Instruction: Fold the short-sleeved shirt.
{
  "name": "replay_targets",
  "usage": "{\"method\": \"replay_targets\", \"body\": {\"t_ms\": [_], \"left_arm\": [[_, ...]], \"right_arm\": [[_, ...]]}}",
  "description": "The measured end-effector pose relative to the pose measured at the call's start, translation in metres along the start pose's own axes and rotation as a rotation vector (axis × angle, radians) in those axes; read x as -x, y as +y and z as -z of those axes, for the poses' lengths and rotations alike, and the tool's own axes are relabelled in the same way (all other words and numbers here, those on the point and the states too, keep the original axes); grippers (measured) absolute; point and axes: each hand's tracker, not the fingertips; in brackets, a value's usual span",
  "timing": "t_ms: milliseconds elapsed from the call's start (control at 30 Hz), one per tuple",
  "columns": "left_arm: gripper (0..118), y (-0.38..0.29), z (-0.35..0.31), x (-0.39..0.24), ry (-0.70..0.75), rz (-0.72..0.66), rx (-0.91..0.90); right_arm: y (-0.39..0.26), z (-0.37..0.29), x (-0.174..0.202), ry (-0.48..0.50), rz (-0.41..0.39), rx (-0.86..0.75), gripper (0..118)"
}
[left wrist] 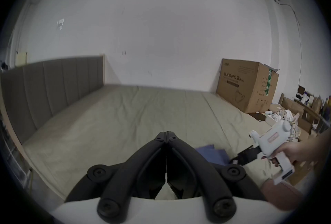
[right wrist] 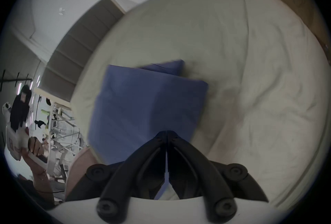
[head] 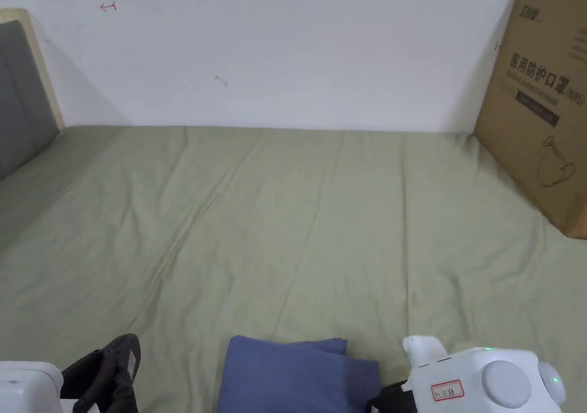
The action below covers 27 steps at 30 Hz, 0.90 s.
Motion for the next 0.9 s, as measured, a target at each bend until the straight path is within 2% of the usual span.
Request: {"method": "replay_targets", "body": {"t_ms": [33, 100, 167, 200, 233, 300, 333, 433, 500, 600, 733, 800, 833, 867, 900], "left_arm": [[0, -0.004, 0.008, 0.008, -0.027, -0.032, 0.043], [0, -0.012, 0.026, 0.024, -0.085, -0.124, 0.137], [2, -0.02, 0.048, 0.041, -0.178, -0.234, 0.233], [8, -0.025, 0.061, 0.053, -0.288, -0.34, 0.295], [35, -0.032, 0.076, 0.066, -0.36, -0.441, 0.346], [104, -0.048, 0.108, 0.087, -0.516, -0.577, 0.481], [118, -0.057, 0.124, 0.099, -0.605, -0.633, 0.523], [118, -0.079, 0.16, 0.124, -0.72, -0.825, 0.613], [118, -0.092, 0.186, 0.121, -0.723, -0.892, 0.648], [118, -0.109, 0.225, 0.104, -0.796, -0.858, 0.768], [118, -0.122, 0.26, 0.063, -1.039, -0.834, 0.827], [115, -0.126, 0.269, 0.048, -0.988, -0.823, 0.823], [96, -0.126, 0.271, 0.045, -0.972, -0.805, 0.815], [58, -0.125, 0.271, 0.043, -0.939, -0.762, 0.804], [30, -0.121, 0.271, 0.043, -0.844, -0.684, 0.812]], "right_arm": [[0.001, 0.008, -0.009, 0.014, 0.028, 0.001, 1], [0.0, 0.018, -0.02, 0.124, 0.107, 0.015, 1], [0.001, 0.02, -0.026, 0.118, 0.115, 0.01, 1], [0.002, 0.02, -0.028, 0.126, 0.107, 0.013, 1], [-0.001, 0.016, -0.028, 0.138, 0.094, 0.011, 1], [-0.002, 0.016, -0.032, 0.153, 0.086, 0.012, 1], [-0.003, 0.016, -0.033, 0.162, 0.09, 0.008, 1], [-0.004, 0.017, -0.033, 0.168, 0.114, 0.004, 1], [-0.005, 0.017, -0.033, 0.167, 0.127, 0.0, 1], [-0.007, 0.017, -0.032, 0.165, 0.137, -0.004, 1], [-0.006, 0.017, -0.032, 0.165, 0.148, 0.0, 1], [-0.006, 0.018, -0.032, 0.167, 0.156, 0.001, 1], [-0.007, 0.018, -0.032, 0.168, 0.16, 0.001, 1], [-0.007, 0.018, -0.033, 0.17, 0.163, 0.0, 1], [-0.007, 0.018, -0.035, 0.172, 0.166, -0.003, 1]]}}
